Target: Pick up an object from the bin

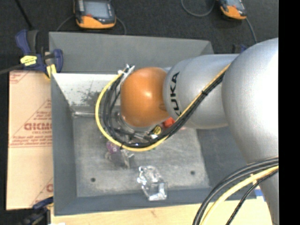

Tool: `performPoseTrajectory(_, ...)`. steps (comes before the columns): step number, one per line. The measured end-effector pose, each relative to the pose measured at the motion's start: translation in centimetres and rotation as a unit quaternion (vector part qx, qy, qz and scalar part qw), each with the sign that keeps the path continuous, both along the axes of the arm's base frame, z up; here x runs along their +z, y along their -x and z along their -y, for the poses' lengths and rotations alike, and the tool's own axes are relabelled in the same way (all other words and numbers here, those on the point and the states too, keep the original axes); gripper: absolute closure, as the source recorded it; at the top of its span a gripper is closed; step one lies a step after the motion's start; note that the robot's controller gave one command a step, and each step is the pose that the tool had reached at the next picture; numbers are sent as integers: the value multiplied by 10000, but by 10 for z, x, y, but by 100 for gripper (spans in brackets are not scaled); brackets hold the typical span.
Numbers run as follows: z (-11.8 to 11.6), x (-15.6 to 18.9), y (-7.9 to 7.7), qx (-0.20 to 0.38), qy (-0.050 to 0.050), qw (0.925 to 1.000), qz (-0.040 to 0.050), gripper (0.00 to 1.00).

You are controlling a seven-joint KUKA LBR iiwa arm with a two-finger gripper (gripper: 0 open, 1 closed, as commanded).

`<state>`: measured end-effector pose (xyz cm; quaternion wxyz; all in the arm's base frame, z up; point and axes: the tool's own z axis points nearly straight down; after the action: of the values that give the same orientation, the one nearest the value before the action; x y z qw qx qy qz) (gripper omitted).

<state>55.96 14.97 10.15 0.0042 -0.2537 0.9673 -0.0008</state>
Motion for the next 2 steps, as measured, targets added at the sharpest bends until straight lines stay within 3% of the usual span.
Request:
performPoseTrajectory(1,26,2,0,747,13,9972,-36,0)
performPoseTrajectory(2,32,-33,6,908,-7,9959,-39,0)
